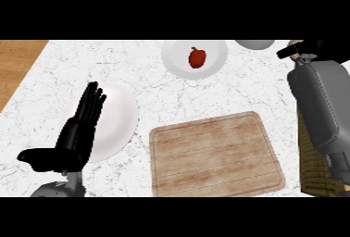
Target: Pick the cupcake from the cutting board and place it in the basket
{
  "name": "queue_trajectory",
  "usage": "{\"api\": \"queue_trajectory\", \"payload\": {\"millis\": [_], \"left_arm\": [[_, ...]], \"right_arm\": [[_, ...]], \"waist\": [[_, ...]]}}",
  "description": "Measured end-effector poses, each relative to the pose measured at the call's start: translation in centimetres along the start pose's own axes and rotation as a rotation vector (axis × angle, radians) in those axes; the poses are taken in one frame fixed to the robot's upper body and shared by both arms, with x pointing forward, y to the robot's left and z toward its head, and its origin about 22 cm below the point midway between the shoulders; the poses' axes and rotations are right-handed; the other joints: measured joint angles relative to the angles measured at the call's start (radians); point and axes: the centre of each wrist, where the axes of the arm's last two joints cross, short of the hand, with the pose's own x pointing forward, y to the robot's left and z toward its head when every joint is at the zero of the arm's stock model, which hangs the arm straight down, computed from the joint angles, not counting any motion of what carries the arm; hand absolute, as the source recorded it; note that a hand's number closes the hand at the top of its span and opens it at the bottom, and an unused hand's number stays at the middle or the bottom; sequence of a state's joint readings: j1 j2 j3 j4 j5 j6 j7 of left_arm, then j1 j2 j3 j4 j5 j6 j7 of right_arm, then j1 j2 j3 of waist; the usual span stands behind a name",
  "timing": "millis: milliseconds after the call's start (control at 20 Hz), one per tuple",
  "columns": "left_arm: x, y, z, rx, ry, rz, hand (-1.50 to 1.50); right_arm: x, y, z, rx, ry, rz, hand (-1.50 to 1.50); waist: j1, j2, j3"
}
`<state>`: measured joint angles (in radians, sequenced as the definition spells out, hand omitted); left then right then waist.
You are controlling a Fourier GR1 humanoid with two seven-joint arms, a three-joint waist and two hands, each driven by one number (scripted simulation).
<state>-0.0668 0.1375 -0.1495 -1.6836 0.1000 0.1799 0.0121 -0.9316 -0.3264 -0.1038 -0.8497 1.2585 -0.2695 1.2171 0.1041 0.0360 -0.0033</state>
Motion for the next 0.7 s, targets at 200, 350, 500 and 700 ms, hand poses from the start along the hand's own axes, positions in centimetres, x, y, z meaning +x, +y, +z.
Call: {"api": "queue_trajectory", "payload": {"millis": [200,350,500,700], "left_arm": [[-0.2,-0.3,-0.1,-0.011,0.007,0.0,0.0],[-0.3,-0.7,-0.2,-0.013,0.007,0.003,0.0],[-0.3,-0.4,-0.4,-0.005,0.009,-0.003,0.0],[-0.3,-0.2,-0.5,0.006,0.014,-0.007,0.0]], "right_arm": [[3.1,-3.6,-0.4,-0.141,-0.021,-0.076,1.5],[4.8,-5.2,0.0,-0.205,-0.032,-0.116,1.5],[6.0,-6.7,-0.1,-0.246,-0.017,-0.147,1.5],[6.4,-7.4,-0.7,-0.275,0.031,-0.15,1.5]], "waist": [[0.009,-0.003,-0.001],[0.01,-0.004,-0.001],[0.004,-0.006,-0.002],[-0.01,-0.01,-0.002]]}}
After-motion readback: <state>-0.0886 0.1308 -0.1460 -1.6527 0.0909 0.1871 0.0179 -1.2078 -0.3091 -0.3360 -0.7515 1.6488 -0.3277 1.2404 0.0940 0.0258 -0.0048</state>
